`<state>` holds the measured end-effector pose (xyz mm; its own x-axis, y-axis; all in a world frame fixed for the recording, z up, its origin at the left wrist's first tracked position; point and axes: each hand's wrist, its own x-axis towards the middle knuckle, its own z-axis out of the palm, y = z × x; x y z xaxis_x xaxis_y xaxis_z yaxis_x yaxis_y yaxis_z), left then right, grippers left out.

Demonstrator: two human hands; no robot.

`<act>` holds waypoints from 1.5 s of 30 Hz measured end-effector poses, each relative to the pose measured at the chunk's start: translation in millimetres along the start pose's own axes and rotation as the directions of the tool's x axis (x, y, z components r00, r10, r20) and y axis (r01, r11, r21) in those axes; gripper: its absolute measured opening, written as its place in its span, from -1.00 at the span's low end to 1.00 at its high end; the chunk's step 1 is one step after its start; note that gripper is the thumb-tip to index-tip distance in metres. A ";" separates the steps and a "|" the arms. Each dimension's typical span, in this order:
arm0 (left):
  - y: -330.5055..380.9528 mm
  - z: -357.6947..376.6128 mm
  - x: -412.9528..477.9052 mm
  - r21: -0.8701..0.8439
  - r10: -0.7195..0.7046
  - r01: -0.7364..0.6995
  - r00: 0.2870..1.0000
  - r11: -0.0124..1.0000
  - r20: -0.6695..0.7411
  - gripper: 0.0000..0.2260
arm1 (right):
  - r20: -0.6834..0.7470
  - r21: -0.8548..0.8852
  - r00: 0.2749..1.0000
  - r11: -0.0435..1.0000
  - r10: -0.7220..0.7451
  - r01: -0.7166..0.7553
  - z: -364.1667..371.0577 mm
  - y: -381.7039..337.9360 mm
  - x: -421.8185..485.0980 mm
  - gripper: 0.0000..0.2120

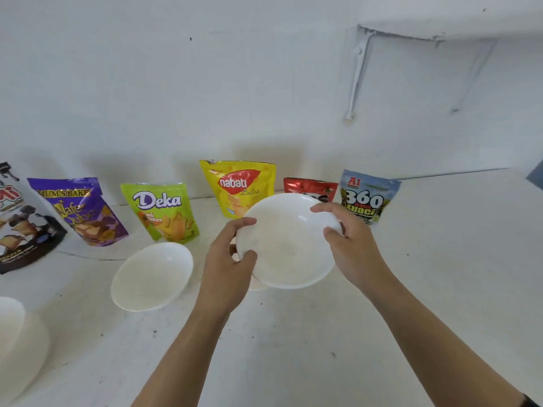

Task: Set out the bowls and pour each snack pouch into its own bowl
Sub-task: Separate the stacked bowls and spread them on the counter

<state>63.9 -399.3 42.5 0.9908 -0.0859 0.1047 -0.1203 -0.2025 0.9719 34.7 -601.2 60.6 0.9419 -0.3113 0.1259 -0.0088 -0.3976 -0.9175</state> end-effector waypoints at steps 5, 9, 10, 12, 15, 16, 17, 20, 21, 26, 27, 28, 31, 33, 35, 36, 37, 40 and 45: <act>-15.3 64.8 -0.9 0.024 -0.057 0.056 0.998 0.998 0.040 -0.48 | -0.019 -0.032 0.996 0.995 0.091 -0.092 -40.2 43.4 7.6 -0.51; -30.5 103.7 0.6 0.084 -0.121 0.115 0.990 0.990 0.069 -0.50 | -0.048 -0.091 0.986 0.982 0.161 -0.165 -55.8 76.2 15.2 -0.50; -35.1 112.3 1.8 0.105 -0.137 0.129 0.988 0.986 0.074 -0.51 | -0.049 -0.104 0.982 0.977 0.182 -0.186 -58.4 84.1 17.5 -0.50; -44.5 125.4 5.0 0.158 -0.160 0.146 0.984 0.977 0.080 -0.51 | -0.035 -0.138 0.975 0.965 0.219 -0.222 -60.1 97.8 22.3 -0.49; -56.3 141.0 11.2 0.212 -0.195 0.175 0.978 0.962 0.079 -0.51 | -0.017 -0.181 0.964 0.948 0.264 -0.263 -58.2 115.2 30.0 -0.48; -59.0 145.6 13.4 0.220 -0.205 0.183 0.976 0.958 0.079 -0.51 | -0.015 -0.192 0.963 0.944 0.269 -0.267 -57.4 120.1 32.9 -0.48; -60.8 149.4 15.3 0.229 -0.213 0.190 0.974 0.955 0.079 -0.51 | -0.013 -0.202 0.962 0.941 0.273 -0.270 -56.4 124.5 35.7 -0.47; -66.0 157.3 22.4 0.273 -0.229 0.199 0.970 0.941 0.082 -0.51 | -0.007 -0.232 0.958 0.931 0.287 -0.280 -53.3 138.2 43.6 -0.47; -67.6 158.8 24.8 0.291 -0.234 0.201 0.968 0.936 0.086 -0.51 | -0.002 -0.241 0.957 0.929 0.290 -0.282 -51.8 142.0 45.2 -0.47; -74.4 158.3 34.2 0.322 -0.240 0.211 0.969 0.923 0.052 -0.52 | 0.030 -0.250 0.958 0.930 0.286 -0.270 -42.0 150.2 55.6 -0.47; -76.0 155.8 35.1 0.329 -0.237 0.212 0.971 0.920 0.037 -0.53 | 0.040 -0.248 0.959 0.932 0.281 -0.263 -39.1 150.5 57.9 -0.48; -77.4 153.1 36.1 0.329 -0.231 0.211 0.973 0.920 0.022 -0.53 | 0.051 -0.247 0.959 0.934 0.277 -0.257 -36.2 150.7 59.9 -0.48; -79.1 146.2 38.2 0.326 -0.232 0.220 0.973 0.919 -0.002 -0.54 | 0.067 -0.239 0.962 0.940 0.264 -0.242 -28.7 151.2 63.7 -0.48; -78.7 145.6 39.5 0.330 -0.235 0.222 0.972 0.917 -0.002 -0.54 | 0.062 -0.238 0.964 0.942 0.259 -0.238 -26.9 151.1 65.3 -0.48; -78.3 147.1 41.0 0.336 -0.237 0.221 0.971 0.915 0.006 -0.55 | 0.051 -0.235 0.965 0.942 0.257 -0.238 -27.0 151.1 66.5 -0.49; -78.4 148.2 41.8 0.342 -0.239 0.220 0.971 0.913 0.013 -0.56 | 0.043 -0.232 0.966 0.943 0.255 -0.239 -27.5 151.0 66.6 -0.49; -78.7 148.7 42.2 0.350 -0.237 0.215 0.971 0.912 0.021 -0.57 | 0.034 -0.230 0.967 0.944 0.253 -0.238 -28.2 150.6 66.3 -0.49; -79.7 149.9 43.3 0.365 -0.216 0.175 0.974 0.914 0.075 -0.64 | 0.010 -0.227 0.971 0.946 0.239 -0.230 -32.3 149.0 64.5 -0.50; -65.2 145.3 41.0 0.341 -0.278 0.198 0.939 0.919 0.203 -0.55 | -0.037 -0.258 0.982 0.948 0.183 -0.186 -43.1 140.8 59.0 -0.58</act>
<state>103.3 -531.4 -47.2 0.9512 -0.2220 -0.2145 0.0648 -0.5357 0.8419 74.6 -712.7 -45.0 0.9115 -0.4102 -0.0302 -0.2704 -0.5421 -0.7956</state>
